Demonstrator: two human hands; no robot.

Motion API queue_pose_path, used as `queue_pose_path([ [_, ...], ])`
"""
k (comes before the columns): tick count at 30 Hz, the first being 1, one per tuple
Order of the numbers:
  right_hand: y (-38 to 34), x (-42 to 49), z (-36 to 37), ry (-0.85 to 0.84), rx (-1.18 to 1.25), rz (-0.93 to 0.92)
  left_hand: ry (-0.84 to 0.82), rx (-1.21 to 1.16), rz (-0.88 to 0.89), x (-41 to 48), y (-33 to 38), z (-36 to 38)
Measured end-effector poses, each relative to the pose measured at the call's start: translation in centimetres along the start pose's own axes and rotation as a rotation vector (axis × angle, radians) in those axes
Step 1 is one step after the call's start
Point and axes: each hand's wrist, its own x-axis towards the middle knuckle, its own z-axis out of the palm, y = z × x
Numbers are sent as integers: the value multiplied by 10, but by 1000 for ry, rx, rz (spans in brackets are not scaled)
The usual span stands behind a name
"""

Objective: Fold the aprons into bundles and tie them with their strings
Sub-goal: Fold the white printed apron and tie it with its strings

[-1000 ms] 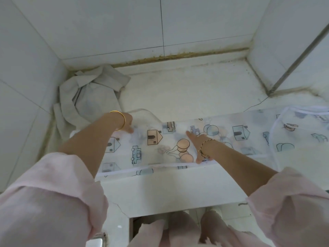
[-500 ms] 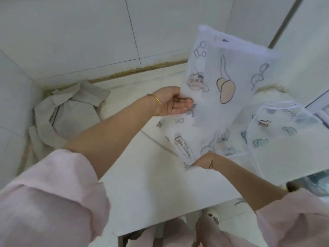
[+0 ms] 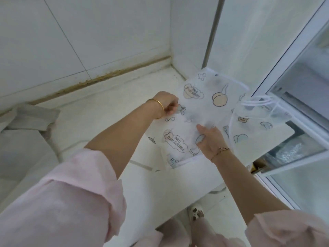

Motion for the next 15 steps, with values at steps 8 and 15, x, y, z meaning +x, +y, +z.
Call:
queue_pose_path([
  [8, -6, 9, 1, -101, 159, 94, 34, 271, -141, 13, -51, -76],
  [15, -18, 25, 12, -139, 243, 99, -248, 213, -24, 6, -93, -97],
])
